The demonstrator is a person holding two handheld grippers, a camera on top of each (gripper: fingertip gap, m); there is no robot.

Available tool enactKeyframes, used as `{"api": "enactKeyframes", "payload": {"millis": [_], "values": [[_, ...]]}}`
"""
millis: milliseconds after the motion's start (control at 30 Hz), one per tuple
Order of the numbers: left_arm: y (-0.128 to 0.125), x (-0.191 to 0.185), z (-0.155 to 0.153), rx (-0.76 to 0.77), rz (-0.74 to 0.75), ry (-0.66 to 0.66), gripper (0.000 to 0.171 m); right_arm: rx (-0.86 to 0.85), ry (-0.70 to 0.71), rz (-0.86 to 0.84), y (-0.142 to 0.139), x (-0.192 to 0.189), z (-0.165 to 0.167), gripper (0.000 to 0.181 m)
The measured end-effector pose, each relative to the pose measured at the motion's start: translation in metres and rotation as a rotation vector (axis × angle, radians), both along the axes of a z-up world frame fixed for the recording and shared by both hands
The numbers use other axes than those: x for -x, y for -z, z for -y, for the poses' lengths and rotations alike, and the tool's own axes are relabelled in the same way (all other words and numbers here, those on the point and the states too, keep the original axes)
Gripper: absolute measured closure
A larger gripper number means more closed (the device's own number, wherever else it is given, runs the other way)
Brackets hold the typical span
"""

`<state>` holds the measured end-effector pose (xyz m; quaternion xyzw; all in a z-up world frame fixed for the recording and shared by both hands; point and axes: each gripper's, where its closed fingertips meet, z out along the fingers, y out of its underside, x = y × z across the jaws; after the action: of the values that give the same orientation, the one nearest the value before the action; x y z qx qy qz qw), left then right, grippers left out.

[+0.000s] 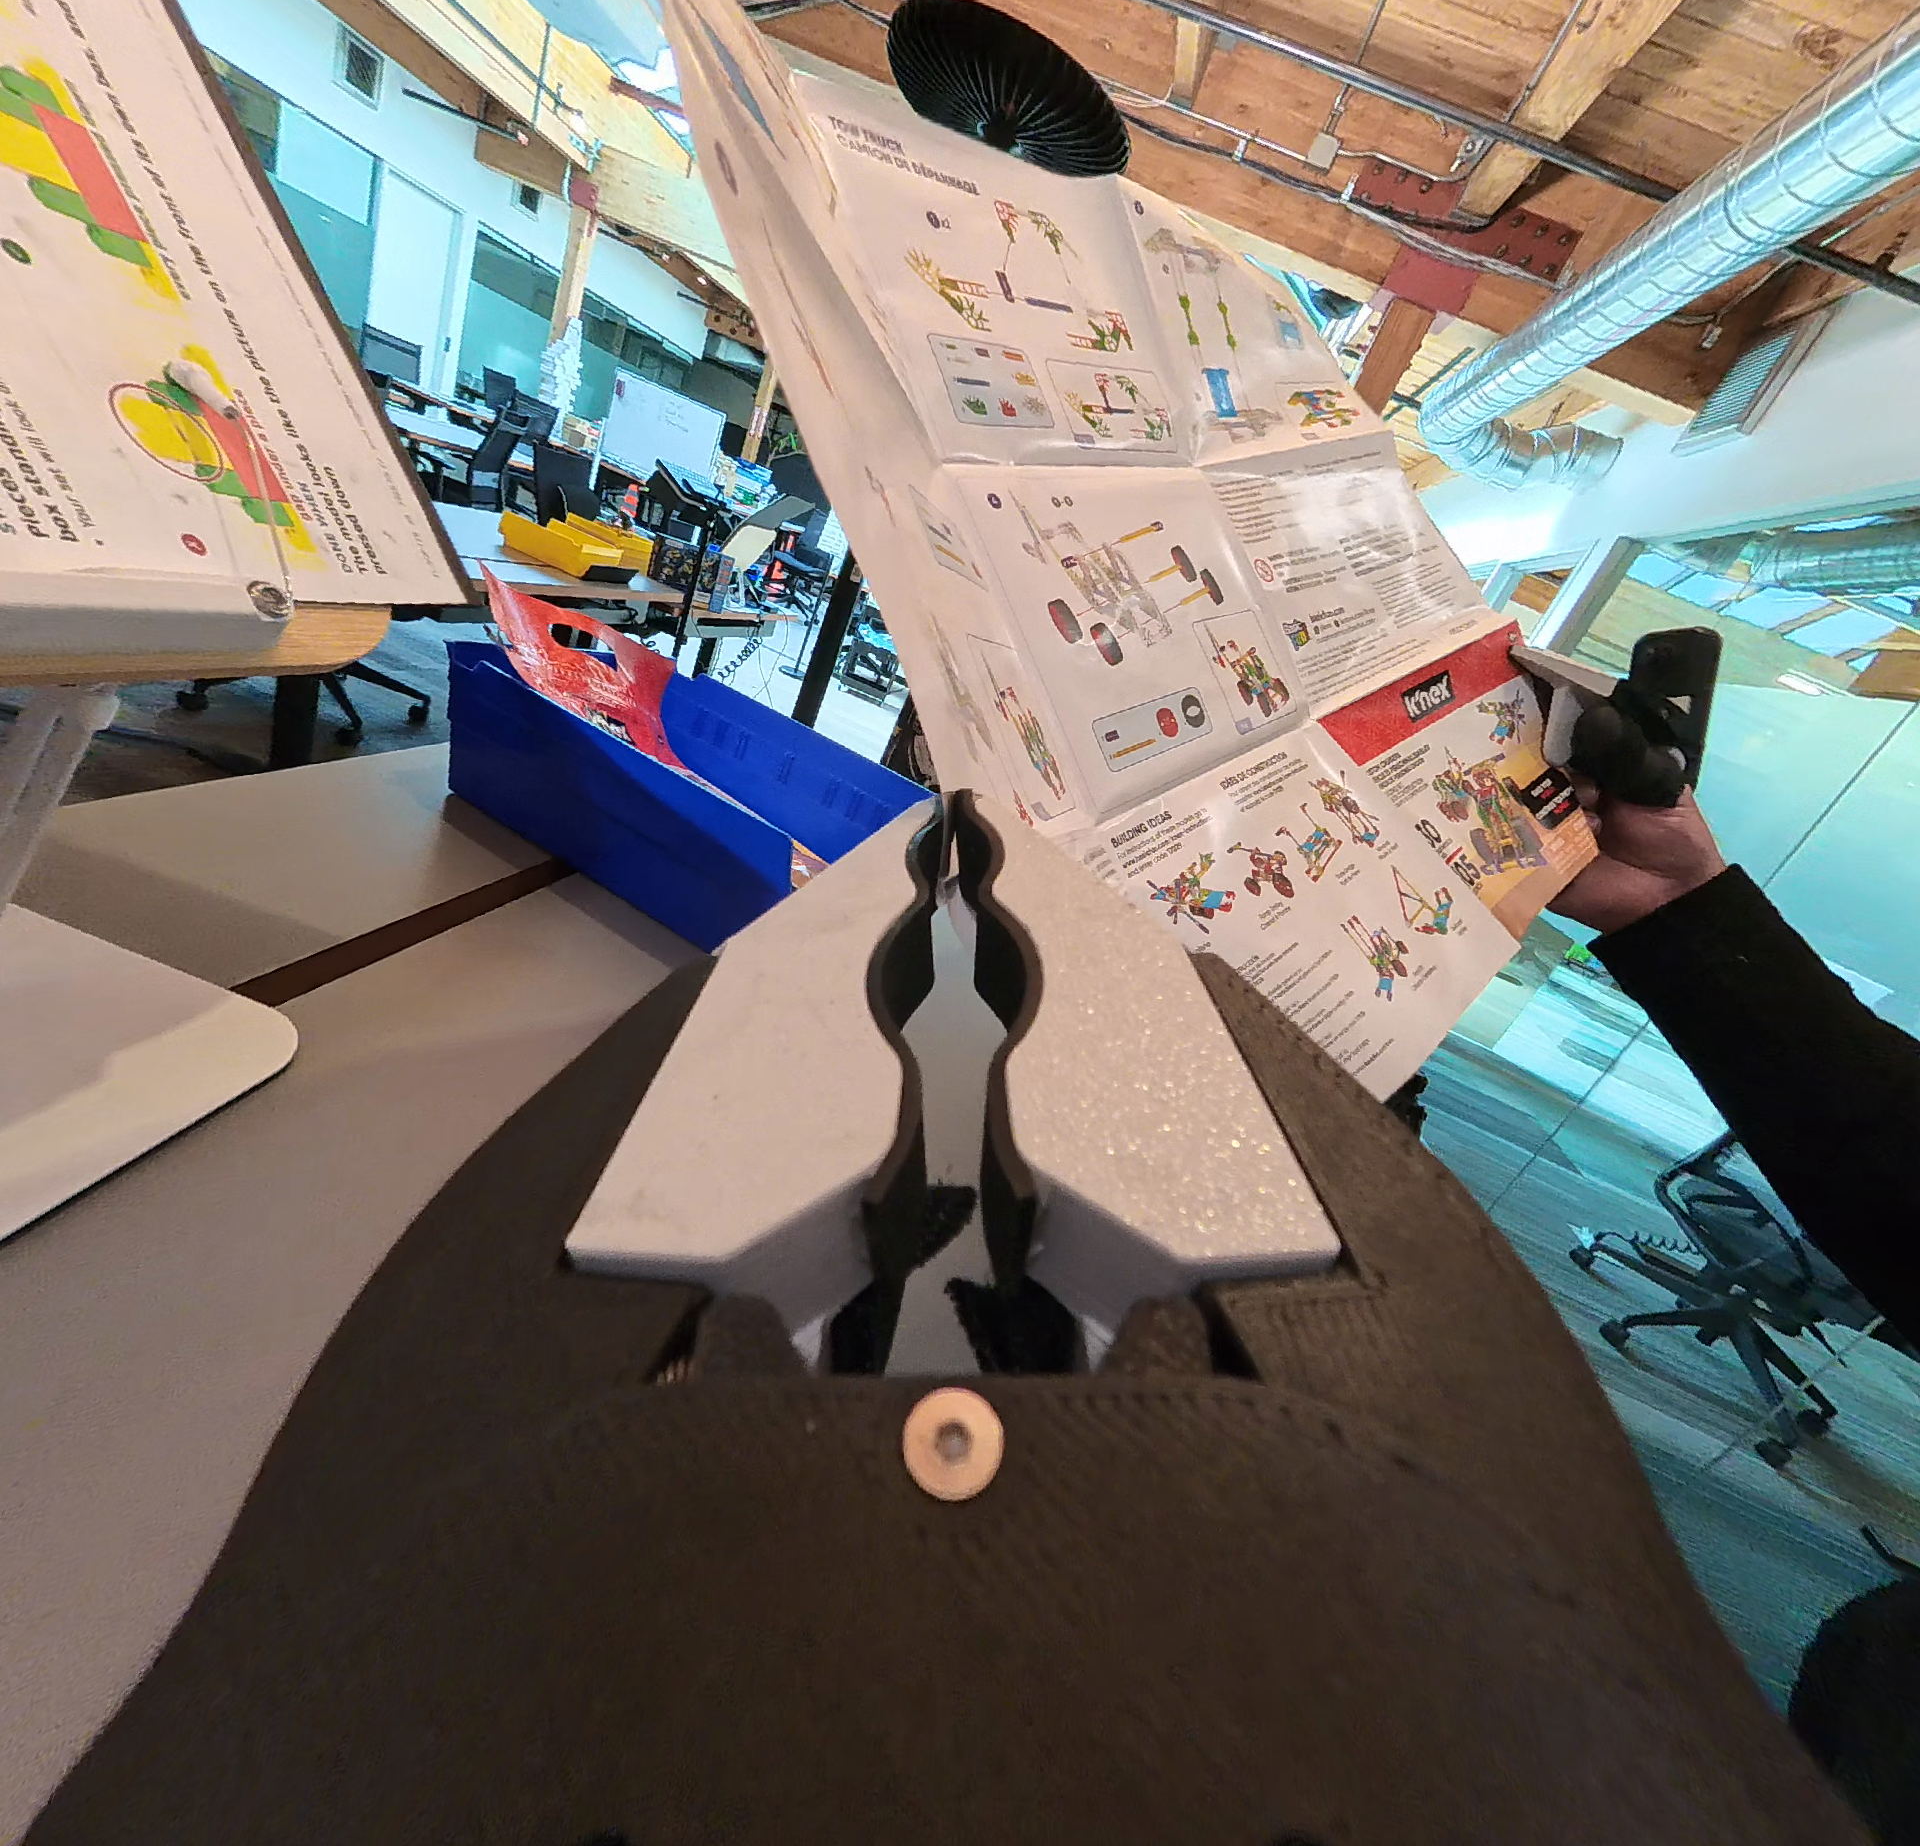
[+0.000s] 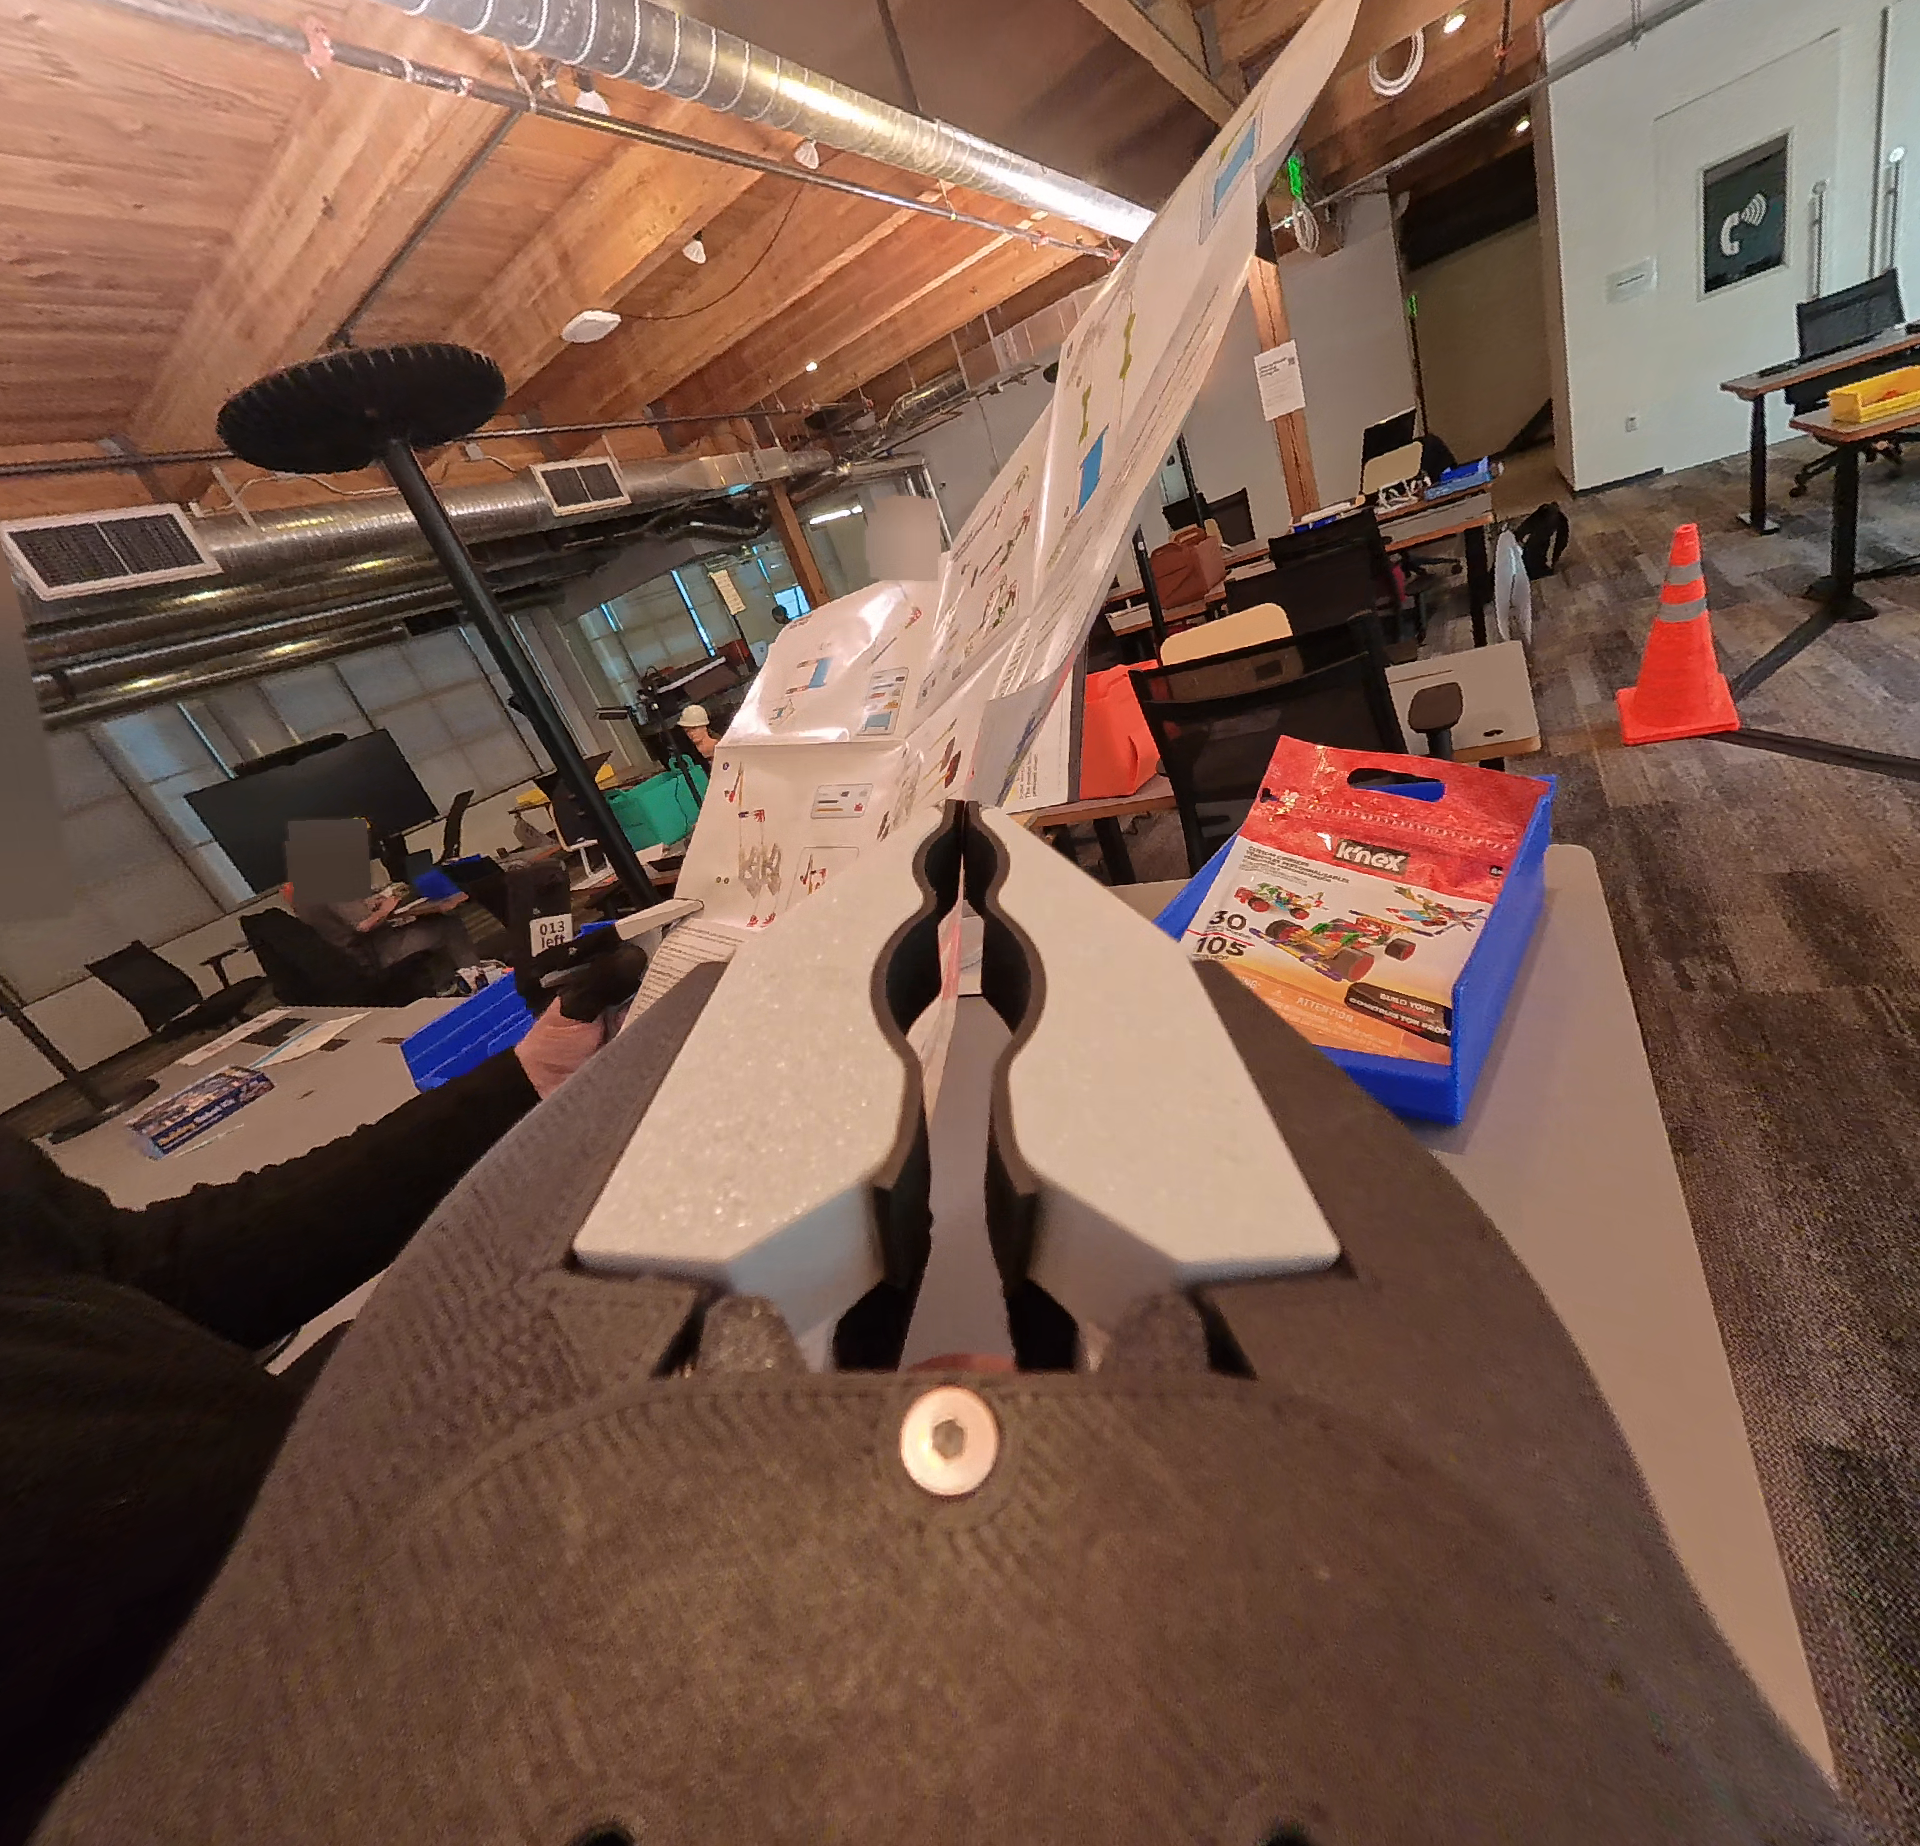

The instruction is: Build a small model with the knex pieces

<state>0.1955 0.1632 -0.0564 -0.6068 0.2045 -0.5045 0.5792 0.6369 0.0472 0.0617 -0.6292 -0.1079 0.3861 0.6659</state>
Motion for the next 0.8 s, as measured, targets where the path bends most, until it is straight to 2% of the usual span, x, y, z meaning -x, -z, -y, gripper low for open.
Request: {"api": "enactKeyframes", "payload": {"millis": [500,800], "values": [[0.003,-0.023,-0.008,0.007,0.003,0.021,0.171,-0.011,0.026,-0.006,-0.005,-0.015,0.009,0.181],[0.007,-0.036,-0.013,0.013,-0.002,0.057,0.171,-0.052,0.051,0.01,-0.026,-0.014,0.027,0.181]]}}
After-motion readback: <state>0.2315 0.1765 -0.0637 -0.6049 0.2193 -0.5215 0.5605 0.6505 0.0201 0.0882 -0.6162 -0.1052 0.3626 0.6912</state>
